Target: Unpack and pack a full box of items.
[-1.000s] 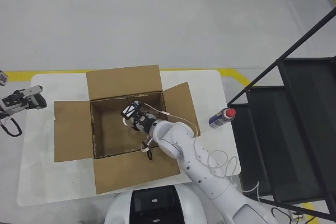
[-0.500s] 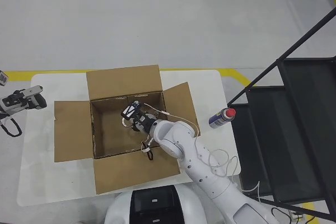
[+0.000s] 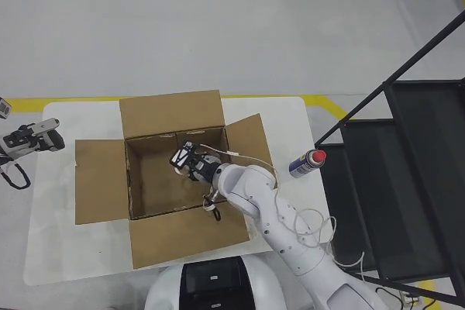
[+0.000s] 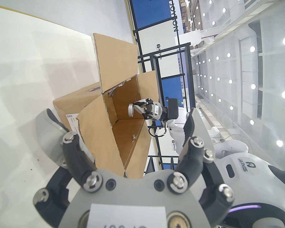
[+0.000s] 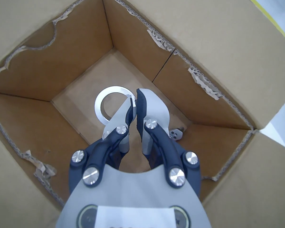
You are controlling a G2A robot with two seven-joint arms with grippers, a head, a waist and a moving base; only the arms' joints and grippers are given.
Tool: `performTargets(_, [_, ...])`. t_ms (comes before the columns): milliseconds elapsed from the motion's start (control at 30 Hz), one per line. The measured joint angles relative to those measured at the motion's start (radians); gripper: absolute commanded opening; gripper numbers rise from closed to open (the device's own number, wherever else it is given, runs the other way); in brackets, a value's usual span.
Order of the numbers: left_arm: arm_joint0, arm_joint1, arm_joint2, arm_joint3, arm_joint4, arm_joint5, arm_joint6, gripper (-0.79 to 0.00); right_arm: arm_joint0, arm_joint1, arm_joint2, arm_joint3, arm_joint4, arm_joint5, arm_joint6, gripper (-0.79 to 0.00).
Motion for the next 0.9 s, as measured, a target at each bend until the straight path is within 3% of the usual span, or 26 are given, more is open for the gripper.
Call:
performTargets(200, [0.000, 0.000, 0.000, 0.000, 0.000, 0.000, 0.000, 0.000, -0.038, 0.027, 0.054, -0.064, -0.041, -0.120, 0.043, -0.785])
performTargets(333, [0.000, 0.000, 0.000, 0.000, 0.000, 0.000, 0.000, 0.000, -0.023, 0.028, 0.032, -0.020, -0.062, -0.117, 0.053, -0.785])
performTargets(700, [0.000, 0.000, 0.000, 0.000, 0.000, 0.000, 0.000, 0.000, 0.213, -0.032, -0.137, 0.373, -0.055, 0.048, -0.003, -0.785])
performTargets(900, [0.000, 0.000, 0.000, 0.000, 0.000, 0.000, 0.000, 0.000, 0.299, -0.064, -0.195, 0.541, -0.033, 0.090, -0.037, -0.785])
